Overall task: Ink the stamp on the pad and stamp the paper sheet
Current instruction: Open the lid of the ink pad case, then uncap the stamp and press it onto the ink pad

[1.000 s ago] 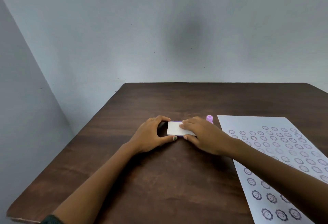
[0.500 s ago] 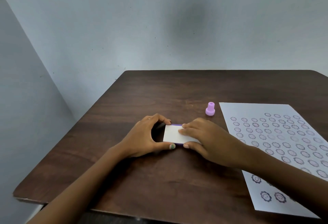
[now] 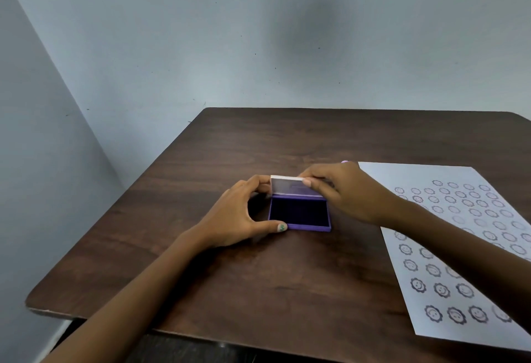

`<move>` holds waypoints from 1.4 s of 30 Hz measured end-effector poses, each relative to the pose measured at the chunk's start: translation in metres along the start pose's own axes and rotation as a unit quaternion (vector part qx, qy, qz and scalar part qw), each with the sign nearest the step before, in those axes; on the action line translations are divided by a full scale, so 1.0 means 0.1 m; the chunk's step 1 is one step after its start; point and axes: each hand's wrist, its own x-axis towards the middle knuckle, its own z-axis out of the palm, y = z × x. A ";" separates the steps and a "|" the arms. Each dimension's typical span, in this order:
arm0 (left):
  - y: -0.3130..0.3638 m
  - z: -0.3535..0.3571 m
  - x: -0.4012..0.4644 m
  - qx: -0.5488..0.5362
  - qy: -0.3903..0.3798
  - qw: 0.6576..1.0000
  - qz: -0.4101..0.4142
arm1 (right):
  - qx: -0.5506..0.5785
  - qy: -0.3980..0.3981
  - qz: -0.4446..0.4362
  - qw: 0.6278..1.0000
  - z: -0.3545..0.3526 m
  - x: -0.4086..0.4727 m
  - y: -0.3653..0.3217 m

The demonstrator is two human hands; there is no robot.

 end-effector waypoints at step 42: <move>-0.06 0.03 0.01 0.055 0.000 0.998 -0.010 | -0.121 0.022 0.026 0.992 0.31 0.49 0.30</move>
